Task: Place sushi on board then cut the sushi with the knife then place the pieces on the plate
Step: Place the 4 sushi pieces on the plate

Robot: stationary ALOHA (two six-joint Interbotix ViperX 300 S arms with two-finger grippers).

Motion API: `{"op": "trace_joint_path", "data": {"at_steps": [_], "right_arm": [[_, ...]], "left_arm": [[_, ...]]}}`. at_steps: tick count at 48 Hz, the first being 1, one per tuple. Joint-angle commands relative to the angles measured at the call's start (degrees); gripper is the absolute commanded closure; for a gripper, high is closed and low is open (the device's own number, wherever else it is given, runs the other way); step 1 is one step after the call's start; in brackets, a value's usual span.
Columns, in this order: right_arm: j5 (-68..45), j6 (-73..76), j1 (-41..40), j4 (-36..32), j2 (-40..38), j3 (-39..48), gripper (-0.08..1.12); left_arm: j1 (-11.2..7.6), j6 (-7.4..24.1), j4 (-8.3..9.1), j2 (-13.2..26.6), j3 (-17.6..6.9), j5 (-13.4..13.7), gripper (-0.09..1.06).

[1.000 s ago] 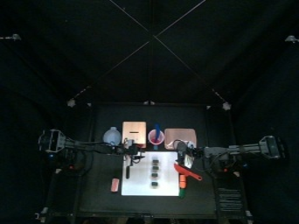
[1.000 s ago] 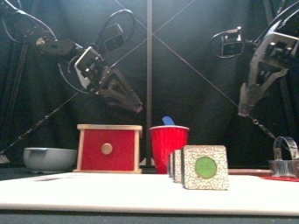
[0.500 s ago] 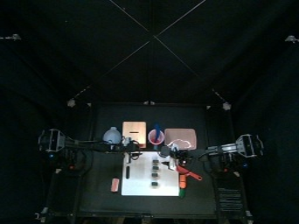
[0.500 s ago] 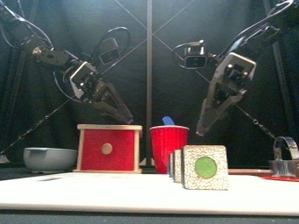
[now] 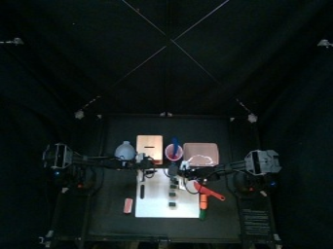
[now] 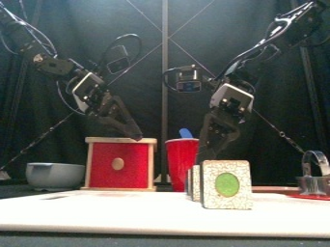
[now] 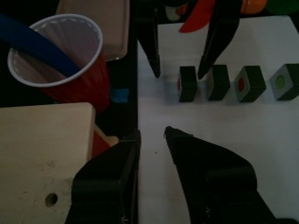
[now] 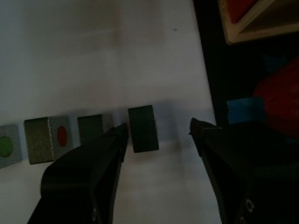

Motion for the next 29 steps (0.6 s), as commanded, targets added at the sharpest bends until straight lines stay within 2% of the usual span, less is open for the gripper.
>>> {"op": "trace_joint_path", "data": {"at_steps": [1,8,21,29], "right_arm": [[-0.4,0.1,-0.1,0.4,0.2,-1.8,0.15],[-0.4,0.2,0.3,0.4,2.7,-3.0,0.21],[0.6,0.3,-0.2,1.5,1.7,-3.0,0.48],[3.9,0.3,-1.5,3.5,-3.8,-0.4,0.48]], "left_arm": [[0.35,-0.1,0.44,-0.2,-0.3,-0.3,0.26],[0.35,-0.1,0.44,-0.1,0.1,-0.3,0.26],[0.53,-0.1,0.44,-0.1,0.4,-0.3,0.26],[0.53,-0.1,0.44,-0.1,0.6,-0.3,0.26]]}}
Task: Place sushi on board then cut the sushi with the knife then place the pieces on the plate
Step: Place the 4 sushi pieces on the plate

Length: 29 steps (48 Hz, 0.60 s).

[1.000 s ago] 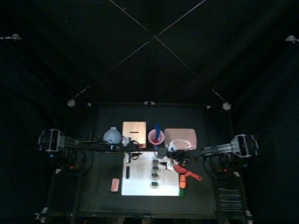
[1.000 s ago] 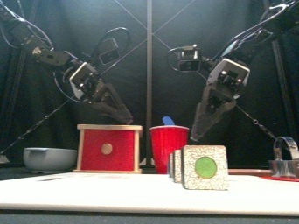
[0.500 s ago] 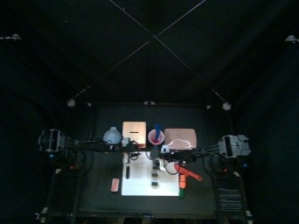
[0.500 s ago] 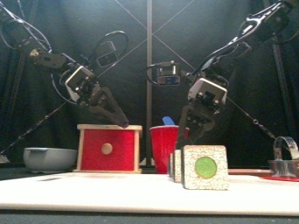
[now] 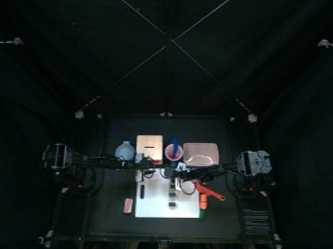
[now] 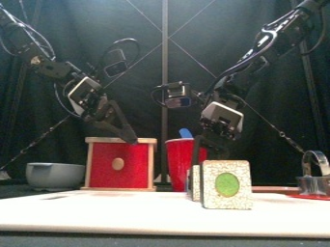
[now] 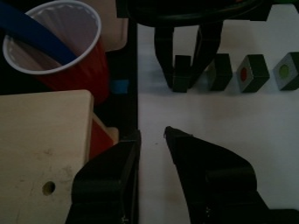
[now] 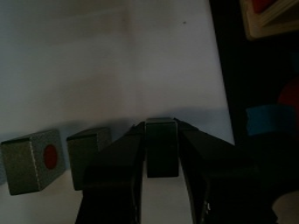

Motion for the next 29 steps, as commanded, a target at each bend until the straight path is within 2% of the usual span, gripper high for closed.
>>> {"op": "trace_joint_path", "data": {"at_steps": [1,13,29], "right_arm": [[2.1,0.1,-1.4,0.7,-6.5,1.1,0.48],[8.4,0.2,-7.6,2.2,-16.5,6.2,0.48],[9.6,0.2,-19.0,2.5,-14.5,7.0,0.48]], "left_arm": [[0.26,-0.1,0.09,-0.3,-0.4,-0.3,0.26],[0.26,-0.1,0.18,-0.3,-0.4,-0.4,0.26],[0.26,-0.1,0.09,1.1,-0.8,-0.5,0.26]]}}
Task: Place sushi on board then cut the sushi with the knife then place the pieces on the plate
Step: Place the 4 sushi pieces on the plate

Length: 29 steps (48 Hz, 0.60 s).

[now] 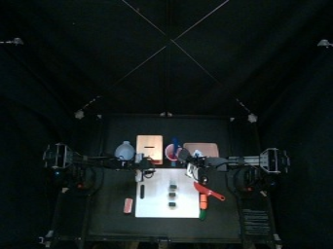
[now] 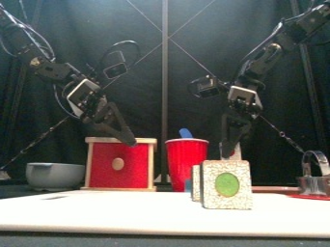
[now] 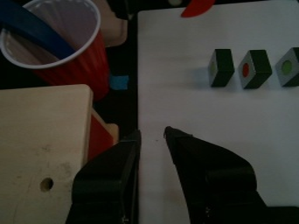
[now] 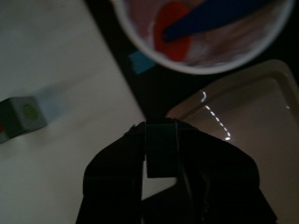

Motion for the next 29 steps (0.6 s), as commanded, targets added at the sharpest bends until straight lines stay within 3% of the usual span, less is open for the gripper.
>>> {"op": "trace_joint_path", "data": {"at_steps": [1,9,19,29], "right_arm": [[-0.3,-0.2,-3.3,0.4,0.8,-0.5,0.48],[-0.9,-0.1,-4.8,0.7,4.2,-0.8,0.41],[-1.2,-0.2,-5.4,0.4,7.6,-0.8,0.25],[-0.1,-0.4,-5.3,0.1,5.1,-1.1,0.23]], "left_arm": [[0.09,0.0,0.09,-0.2,-1.0,-0.5,0.26],[0.09,0.0,0.09,-0.2,-1.1,-0.5,0.26],[0.18,-0.1,0.00,-0.3,-1.1,-0.5,0.26],[0.09,-0.1,-0.09,-0.2,-1.1,-0.2,0.26]]}}
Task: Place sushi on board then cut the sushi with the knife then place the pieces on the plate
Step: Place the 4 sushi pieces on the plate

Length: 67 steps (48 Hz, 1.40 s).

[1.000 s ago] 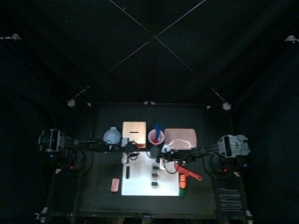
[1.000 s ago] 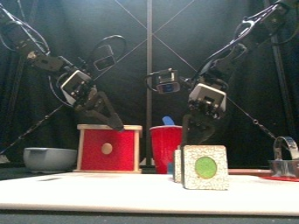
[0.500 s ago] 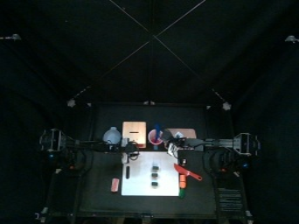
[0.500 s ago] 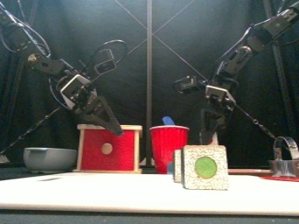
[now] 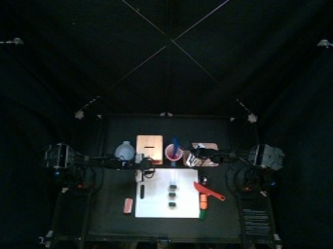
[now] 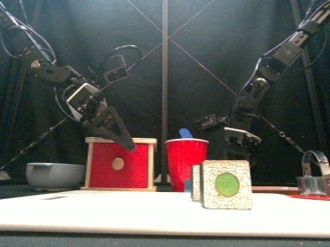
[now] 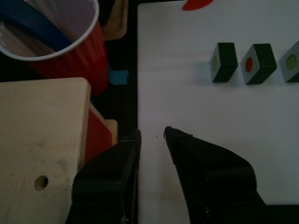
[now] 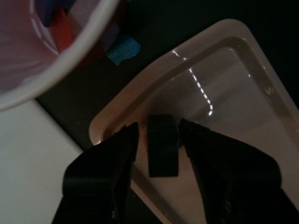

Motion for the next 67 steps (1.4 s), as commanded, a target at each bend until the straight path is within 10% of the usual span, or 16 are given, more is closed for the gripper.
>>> {"op": "trace_joint_path", "data": {"at_steps": [1,33,67], "right_arm": [[0.5,0.0,0.0,-0.2,-4.0,-1.1,0.23],[-1.8,0.2,24.3,0.5,-6.0,-7.3,0.24],[-3.4,0.1,28.3,4.8,2.6,-11.2,0.24]], "left_arm": [[0.18,-0.1,-0.09,-0.3,-1.1,-0.3,0.26],[0.00,-0.4,-1.14,-0.3,-1.1,-0.3,0.26],[0.00,-0.2,-1.32,-0.3,-0.7,0.0,0.26]]}}
